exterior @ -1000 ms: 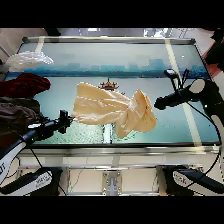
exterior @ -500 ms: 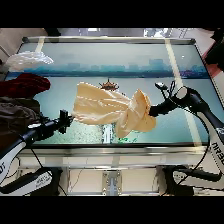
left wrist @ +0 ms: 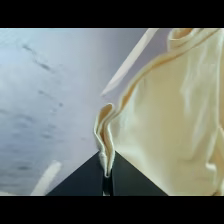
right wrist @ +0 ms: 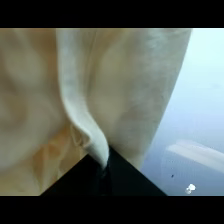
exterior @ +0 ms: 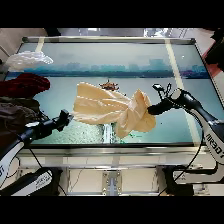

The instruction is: Fold the shirts.

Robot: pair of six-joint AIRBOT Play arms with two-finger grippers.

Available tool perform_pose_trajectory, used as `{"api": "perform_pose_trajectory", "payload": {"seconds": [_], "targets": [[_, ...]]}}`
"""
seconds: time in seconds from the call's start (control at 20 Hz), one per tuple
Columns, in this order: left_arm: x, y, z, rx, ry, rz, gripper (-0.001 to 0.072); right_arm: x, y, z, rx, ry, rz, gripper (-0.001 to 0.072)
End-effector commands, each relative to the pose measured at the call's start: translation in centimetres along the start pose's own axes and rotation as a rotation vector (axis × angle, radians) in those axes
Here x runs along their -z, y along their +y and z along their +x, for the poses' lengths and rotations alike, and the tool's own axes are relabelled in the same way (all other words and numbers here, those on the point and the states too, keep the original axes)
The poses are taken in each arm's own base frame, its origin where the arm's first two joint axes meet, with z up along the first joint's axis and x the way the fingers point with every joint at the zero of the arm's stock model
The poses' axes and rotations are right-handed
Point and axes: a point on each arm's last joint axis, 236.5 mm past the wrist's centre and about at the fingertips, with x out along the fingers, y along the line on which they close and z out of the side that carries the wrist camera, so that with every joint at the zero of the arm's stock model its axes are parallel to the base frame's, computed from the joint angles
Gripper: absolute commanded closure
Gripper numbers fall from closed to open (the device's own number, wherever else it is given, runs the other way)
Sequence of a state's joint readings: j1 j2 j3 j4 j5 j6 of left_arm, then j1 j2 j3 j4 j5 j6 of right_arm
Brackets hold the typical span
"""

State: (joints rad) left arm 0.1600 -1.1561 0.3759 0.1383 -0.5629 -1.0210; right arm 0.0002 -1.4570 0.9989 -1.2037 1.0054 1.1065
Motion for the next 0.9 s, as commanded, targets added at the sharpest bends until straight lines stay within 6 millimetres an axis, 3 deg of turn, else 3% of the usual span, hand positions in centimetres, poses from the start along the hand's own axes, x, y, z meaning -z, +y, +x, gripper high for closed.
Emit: {"api": "perform_pose_trajectory", "payload": {"seconds": [0.0, 0.15, 0.25, 0.35, 0.45, 0.5, 0.6, 0.7, 0.8, 0.85], "targets": [[-2.4, -8.5, -5.2, 0.237, -0.058, 0.207, 0.0699, -0.6, 1.6, -5.5, 0.012, -0.037, -0.069, 0.0694], [-7.0, -15.4, -16.9, 0.296, -0.366, 0.525, 0.0699, -0.5, 4.3, -18.0, 0.114, -0.253, -0.149, 0.0693], [-8.8, -18.7, -26.9, 0.251, -0.676, 0.618, 0.0699, 1.1, 7.2, -27.1, 0.193, -0.476, -0.170, 0.0694], [-8.2, -22.0, -36.0, 0.235, -0.956, 0.652, 0.0700, 2.0, 10.7, -37.3, 0.277, -0.818, -0.209, 0.0695], [-6.7, -25.4, -41.8, 0.192, -1.122, 0.746, 0.0700, 3.3, 13.6, -45.6, 0.338, -1.072, -0.256, 0.0696], [-6.2, -27.2, -43.9, 0.168, -1.170, 0.797, 0.0700, 3.8, 14.6, -48.4, 0.360, -1.142, -0.275, 0.0696], [-6.4, -30.1, -46.3, 0.126, -1.188, 0.873, 0.0700, 3.6, 14.9, -51.9, 0.415, -1.206, -0.288, 0.0696], [-8.7, -30.3, -45.5, 0.095, -1.078, 0.888, 0.0700, 1.5, 12.9, -51.8, 0.467, -1.170, -0.267, 0.0696], [-12.2, -27.5, -42.0, 0.083, -0.909, 0.821, 0.0700, -2.3, 9.7, -47.4, 0.452, -1.027, -0.228, 0.0696], [-13.8, -25.0, -39.1, 0.056, -0.772, 0.767, 0.0700, -4.6, 8.0, -43.8, 0.420, -0.933, -0.205, 0.0695]]}}
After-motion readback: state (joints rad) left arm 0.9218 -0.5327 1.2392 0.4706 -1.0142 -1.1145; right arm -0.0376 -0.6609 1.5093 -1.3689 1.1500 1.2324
